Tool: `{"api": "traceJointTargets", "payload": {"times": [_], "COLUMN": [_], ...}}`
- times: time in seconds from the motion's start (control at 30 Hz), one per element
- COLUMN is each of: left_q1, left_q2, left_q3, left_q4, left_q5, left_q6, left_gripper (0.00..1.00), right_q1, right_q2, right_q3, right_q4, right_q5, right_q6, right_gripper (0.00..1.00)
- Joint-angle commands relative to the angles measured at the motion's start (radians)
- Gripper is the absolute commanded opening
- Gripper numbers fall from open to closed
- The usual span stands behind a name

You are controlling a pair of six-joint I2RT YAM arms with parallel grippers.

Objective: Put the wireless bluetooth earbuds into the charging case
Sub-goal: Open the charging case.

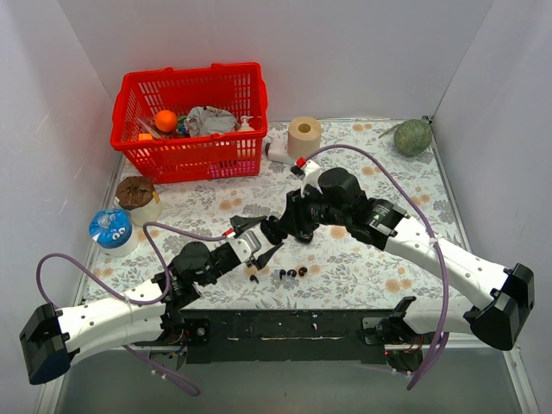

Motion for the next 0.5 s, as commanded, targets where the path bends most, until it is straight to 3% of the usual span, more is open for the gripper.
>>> {"api": "traceJointTargets", "payload": {"times": [0.0, 0.03, 0.1, 0.13, 0.2, 0.27, 0.3, 0.33, 0.47], "left_q1": [-0.005, -0.005, -0.005, -0.004, -0.005, -0.005, -0.004, -0.004, -0.004], "left_q2": [-0.003, -0.003, -0.005, -0.003, -0.003, 0.000, 0.000, 0.000, 0.016], "left_q3": [-0.006, -0.005, -0.008, -0.008, -0.006, -0.003, 0.000, 0.003, 0.056], "left_q4": [0.023, 0.028, 0.034, 0.034, 0.032, 0.028, 0.028, 0.034, -0.025], "left_q5": [-0.006, -0.014, -0.027, -0.038, -0.060, -0.121, -0.144, -0.181, -0.339], "left_q6": [-0.011, -0.013, -0.027, -0.031, -0.051, -0.074, -0.106, -0.120, -0.195], "left_gripper": [0.00, 0.00, 0.04, 0.09, 0.32, 0.46, 0.63, 0.98, 0.98], "right_q1": [-0.003, -0.003, -0.003, -0.003, -0.003, -0.002, -0.002, 0.000, 0.000], "right_q2": [0.015, 0.018, 0.012, 0.004, -0.003, -0.019, -0.023, -0.035, -0.068], "right_q3": [0.047, 0.046, 0.046, 0.047, 0.055, 0.064, 0.081, 0.088, 0.133], "right_q4": [0.046, 0.043, 0.039, 0.028, 0.013, -0.019, -0.030, -0.041, -0.127], "right_q5": [-0.009, -0.011, -0.013, -0.009, 0.003, 0.006, 0.013, 0.017, 0.043], "right_q6": [-0.012, -0.015, -0.029, -0.037, -0.069, -0.104, -0.141, -0.161, -0.261], "right_gripper": [0.33, 0.19, 0.03, 0.01, 0.01, 0.01, 0.01, 0.01, 0.01]}}
